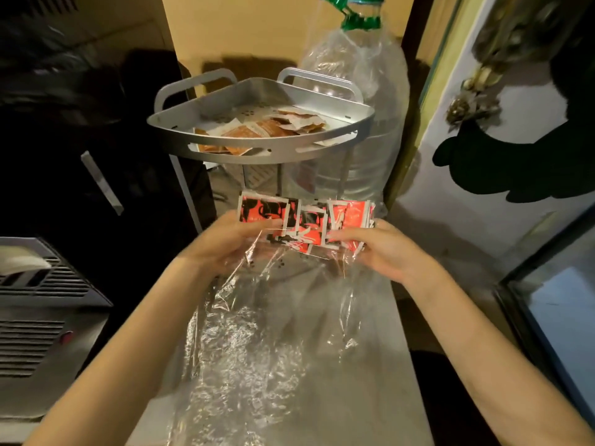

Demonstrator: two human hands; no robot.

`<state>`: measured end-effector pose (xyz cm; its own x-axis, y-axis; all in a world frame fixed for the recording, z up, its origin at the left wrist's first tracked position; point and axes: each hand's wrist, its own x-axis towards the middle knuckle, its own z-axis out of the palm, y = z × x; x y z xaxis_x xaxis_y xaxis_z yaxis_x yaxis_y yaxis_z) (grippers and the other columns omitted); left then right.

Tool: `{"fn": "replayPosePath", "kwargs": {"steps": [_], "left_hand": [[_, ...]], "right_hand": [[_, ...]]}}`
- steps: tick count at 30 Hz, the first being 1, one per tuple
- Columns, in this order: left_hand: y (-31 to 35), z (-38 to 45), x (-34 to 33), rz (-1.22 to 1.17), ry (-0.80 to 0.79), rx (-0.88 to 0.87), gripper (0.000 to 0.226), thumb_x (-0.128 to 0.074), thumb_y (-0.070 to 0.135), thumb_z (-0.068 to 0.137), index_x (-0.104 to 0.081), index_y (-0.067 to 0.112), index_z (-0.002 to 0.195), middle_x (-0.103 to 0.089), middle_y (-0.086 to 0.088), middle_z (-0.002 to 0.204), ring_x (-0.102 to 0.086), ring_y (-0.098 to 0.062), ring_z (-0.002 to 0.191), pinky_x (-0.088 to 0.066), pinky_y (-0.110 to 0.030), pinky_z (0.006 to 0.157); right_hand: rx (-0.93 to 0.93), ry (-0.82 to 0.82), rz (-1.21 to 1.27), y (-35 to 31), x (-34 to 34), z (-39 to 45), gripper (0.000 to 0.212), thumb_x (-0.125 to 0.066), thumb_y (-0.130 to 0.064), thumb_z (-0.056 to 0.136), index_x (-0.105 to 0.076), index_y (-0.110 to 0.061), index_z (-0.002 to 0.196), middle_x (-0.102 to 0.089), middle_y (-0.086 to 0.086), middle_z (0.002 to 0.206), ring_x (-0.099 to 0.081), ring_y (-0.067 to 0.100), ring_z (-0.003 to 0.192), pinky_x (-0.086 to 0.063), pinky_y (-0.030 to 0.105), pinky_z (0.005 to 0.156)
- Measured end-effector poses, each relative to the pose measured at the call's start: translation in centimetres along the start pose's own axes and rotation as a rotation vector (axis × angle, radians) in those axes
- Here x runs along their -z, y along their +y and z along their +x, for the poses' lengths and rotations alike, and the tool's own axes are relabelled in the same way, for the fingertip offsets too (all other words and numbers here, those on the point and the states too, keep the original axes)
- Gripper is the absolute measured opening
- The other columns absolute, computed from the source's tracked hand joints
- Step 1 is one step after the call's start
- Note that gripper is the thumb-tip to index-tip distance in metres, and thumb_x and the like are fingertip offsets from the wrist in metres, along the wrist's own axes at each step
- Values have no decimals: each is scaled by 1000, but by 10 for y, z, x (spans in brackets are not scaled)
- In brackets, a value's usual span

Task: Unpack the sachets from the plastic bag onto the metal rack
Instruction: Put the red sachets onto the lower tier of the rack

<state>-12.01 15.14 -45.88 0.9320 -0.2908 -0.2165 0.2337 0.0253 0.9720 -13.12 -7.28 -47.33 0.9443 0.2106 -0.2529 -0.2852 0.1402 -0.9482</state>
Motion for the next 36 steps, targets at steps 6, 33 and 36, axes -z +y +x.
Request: {"fn": "replayPosePath", "kwargs": {"steps": [6,33,36], "left_hand": [[38,-10,12,57,-108,-240,29,-62,6,71,-64,6,100,-75,-3,90,-70,-19,86,-57,-26,69],[40,-25,38,394,-140,-671,39,-73,26,70,-67,12,106,-68,-7,112,-64,-22,105,-51,-28,86],[20,-14,40,365,-119,-579,34,-73,16,67,-69,14,101,-71,5,106,-66,-16,101,-51,-21,82]], "right_hand": [[207,29,-73,-30,-18,-4,34,-68,1,74,-66,-15,103,-70,8,106,-67,19,99,-52,32,89],[709,-143,-270,-19,-27,17,39,-76,-45,62,-70,-39,100,-68,-15,113,-54,20,122,-41,36,104],[624,-102,-282,-4,-22,30,34,-80,-28,60,-73,-39,92,-71,-17,102,-62,7,107,-47,22,92]]}}
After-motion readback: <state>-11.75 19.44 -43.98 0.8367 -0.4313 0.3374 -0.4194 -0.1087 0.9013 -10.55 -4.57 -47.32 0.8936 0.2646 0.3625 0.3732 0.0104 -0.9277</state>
